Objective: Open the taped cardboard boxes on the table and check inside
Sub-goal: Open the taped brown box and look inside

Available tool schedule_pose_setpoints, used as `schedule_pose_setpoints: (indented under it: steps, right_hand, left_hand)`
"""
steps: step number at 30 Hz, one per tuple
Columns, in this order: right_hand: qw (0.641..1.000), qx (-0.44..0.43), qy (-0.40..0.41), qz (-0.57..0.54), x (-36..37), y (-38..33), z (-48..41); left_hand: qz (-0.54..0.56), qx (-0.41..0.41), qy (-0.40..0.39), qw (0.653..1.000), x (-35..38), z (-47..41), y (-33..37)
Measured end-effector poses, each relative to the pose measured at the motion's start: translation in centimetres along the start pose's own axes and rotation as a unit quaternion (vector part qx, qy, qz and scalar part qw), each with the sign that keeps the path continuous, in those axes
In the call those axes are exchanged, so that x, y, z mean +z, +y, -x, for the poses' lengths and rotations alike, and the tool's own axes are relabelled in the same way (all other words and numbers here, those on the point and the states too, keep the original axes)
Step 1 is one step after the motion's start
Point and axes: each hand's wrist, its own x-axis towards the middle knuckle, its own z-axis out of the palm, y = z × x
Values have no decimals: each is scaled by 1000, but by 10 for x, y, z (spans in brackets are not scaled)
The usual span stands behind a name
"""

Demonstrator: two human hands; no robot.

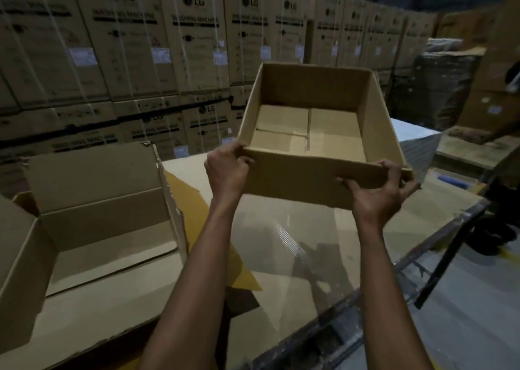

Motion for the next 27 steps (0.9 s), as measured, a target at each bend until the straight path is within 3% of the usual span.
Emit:
schedule_pose_setpoints:
  steps: [9,17,27]
  right_hand:
    - [992,-39,-32,-117,79,-114,20]
    - [970,-107,-129,-178,137,-218,96]
    - [936,-97,-213,-263,174,-277,192]
  left_hand:
    - [-64,21,117,991,-135,-71,-5]
    - [-82,-50,244,965,-259,-61,-52]
    - [-165,-40,312,935,-371,-32,-83]
